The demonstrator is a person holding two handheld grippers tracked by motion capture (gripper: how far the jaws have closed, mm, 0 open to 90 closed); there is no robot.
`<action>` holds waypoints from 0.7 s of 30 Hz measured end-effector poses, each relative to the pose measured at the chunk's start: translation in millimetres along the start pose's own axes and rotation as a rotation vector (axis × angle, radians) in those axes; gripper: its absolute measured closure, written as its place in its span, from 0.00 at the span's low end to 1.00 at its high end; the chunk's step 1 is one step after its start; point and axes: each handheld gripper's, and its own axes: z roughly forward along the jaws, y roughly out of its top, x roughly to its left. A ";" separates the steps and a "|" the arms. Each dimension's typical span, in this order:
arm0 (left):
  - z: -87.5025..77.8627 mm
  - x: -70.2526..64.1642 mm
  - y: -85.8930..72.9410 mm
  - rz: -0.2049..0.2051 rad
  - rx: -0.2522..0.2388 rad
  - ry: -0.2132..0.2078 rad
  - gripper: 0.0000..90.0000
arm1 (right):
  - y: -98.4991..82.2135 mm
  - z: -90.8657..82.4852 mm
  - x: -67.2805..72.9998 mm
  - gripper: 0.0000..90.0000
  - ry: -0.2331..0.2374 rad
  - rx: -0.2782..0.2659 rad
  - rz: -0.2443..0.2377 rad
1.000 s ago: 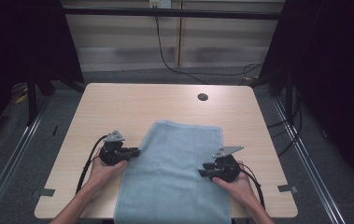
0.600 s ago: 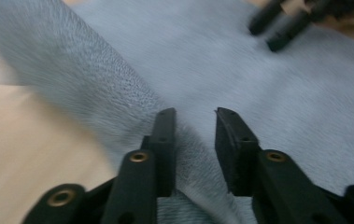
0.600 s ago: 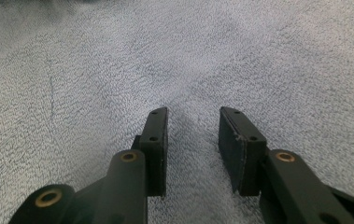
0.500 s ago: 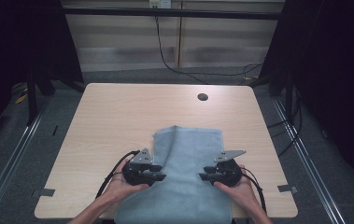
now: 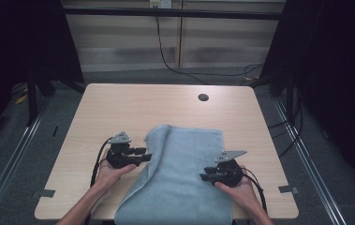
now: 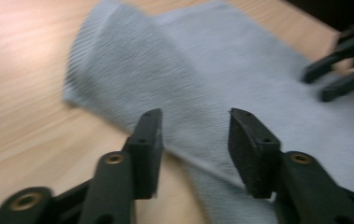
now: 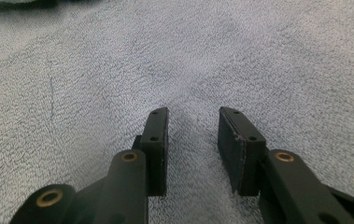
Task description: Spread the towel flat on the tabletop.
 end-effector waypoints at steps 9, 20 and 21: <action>31.8 -12.0 3.4 0.094 0.105 0.039 0.55 | -0.2 0.3 0.1 0.71 0.002 -0.004 -0.004; 19.7 0.1 5.6 0.047 0.043 0.014 0.84 | -0.2 0.3 0.0 0.71 0.004 -0.003 -0.003; 15.0 3.4 6.9 0.048 0.032 0.037 0.84 | -0.1 0.0 0.0 0.71 0.002 0.000 0.001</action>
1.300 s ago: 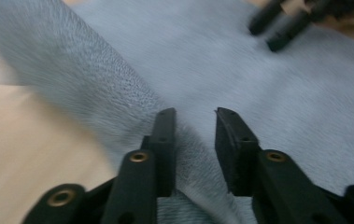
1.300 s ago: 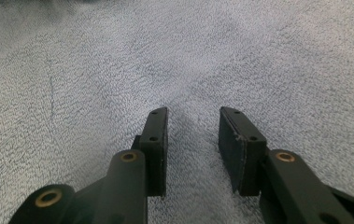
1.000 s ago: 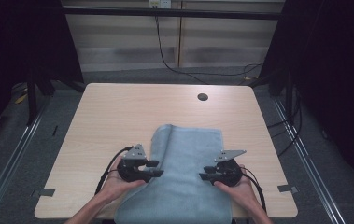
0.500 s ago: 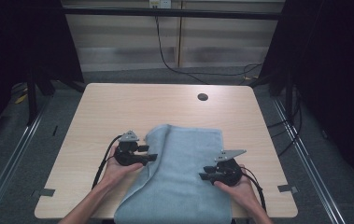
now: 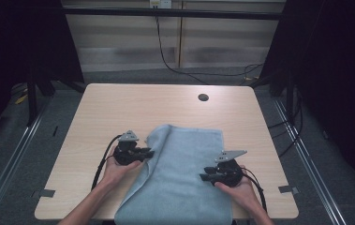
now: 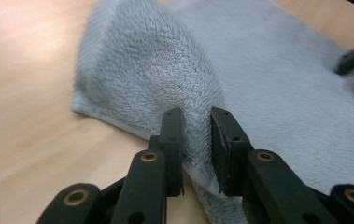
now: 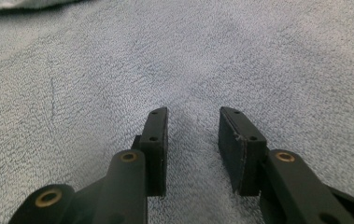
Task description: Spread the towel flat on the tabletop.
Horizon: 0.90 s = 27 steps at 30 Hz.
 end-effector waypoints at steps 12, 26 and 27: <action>-39.8 48.7 -4.7 -0.086 -0.058 0.139 0.79 | 0.2 -1.3 0.3 0.69 0.005 0.009 0.006; -21.5 26.2 -13.6 -0.002 0.032 0.070 0.60 | 30.5 -6.5 -27.2 0.70 -0.102 -0.018 0.039; -19.1 25.7 -12.9 0.011 0.037 0.079 0.60 | 30.5 -6.5 -27.2 0.70 -0.102 -0.018 0.039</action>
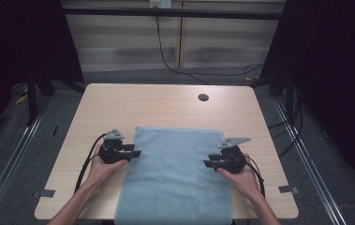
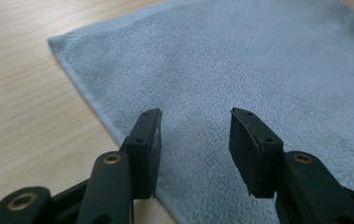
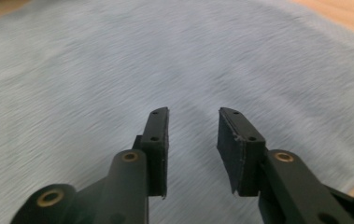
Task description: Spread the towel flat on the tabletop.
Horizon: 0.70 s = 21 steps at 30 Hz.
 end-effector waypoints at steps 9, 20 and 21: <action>3.8 -8.5 -8.4 0.057 0.022 0.019 0.63 | -4.3 24.0 -8.9 0.70 -0.001 0.014 -0.023; -30.1 -25.3 -39.7 0.027 0.021 -0.023 0.62 | -19.1 13.8 27.7 0.70 0.043 0.034 -0.087; -32.1 -27.8 -40.6 0.020 0.029 -0.025 0.61 | -20.2 13.0 28.2 0.70 0.050 0.033 -0.081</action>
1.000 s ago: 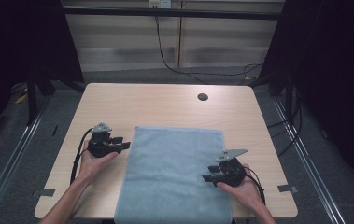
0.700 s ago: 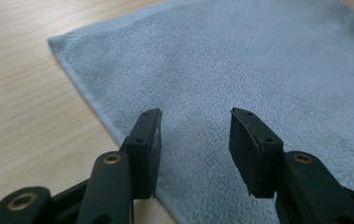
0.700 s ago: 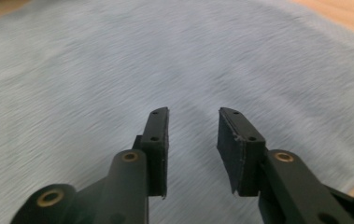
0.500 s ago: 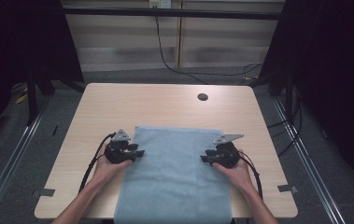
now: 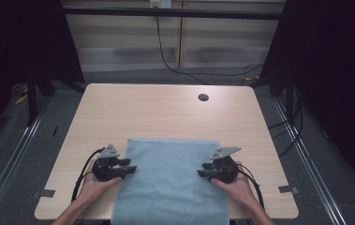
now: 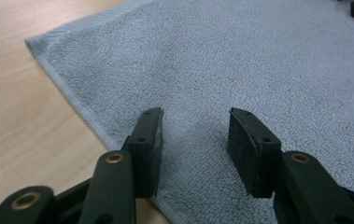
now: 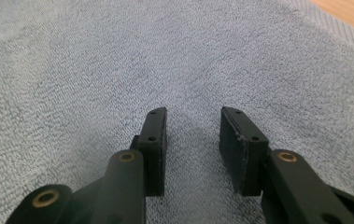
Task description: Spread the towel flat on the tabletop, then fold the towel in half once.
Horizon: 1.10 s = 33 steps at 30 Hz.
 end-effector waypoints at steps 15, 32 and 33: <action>-14.7 9.2 21.0 -0.002 -0.053 0.002 0.51 | 9.1 -24.1 -43.3 0.62 -0.092 -0.080 0.091; 10.5 51.6 36.9 -0.057 -0.042 0.110 0.41 | 13.2 6.5 -73.6 0.47 -0.168 -0.025 0.085; 11.4 53.9 35.0 -0.063 -0.039 0.115 0.41 | 11.4 7.8 -71.2 0.47 -0.170 -0.032 0.070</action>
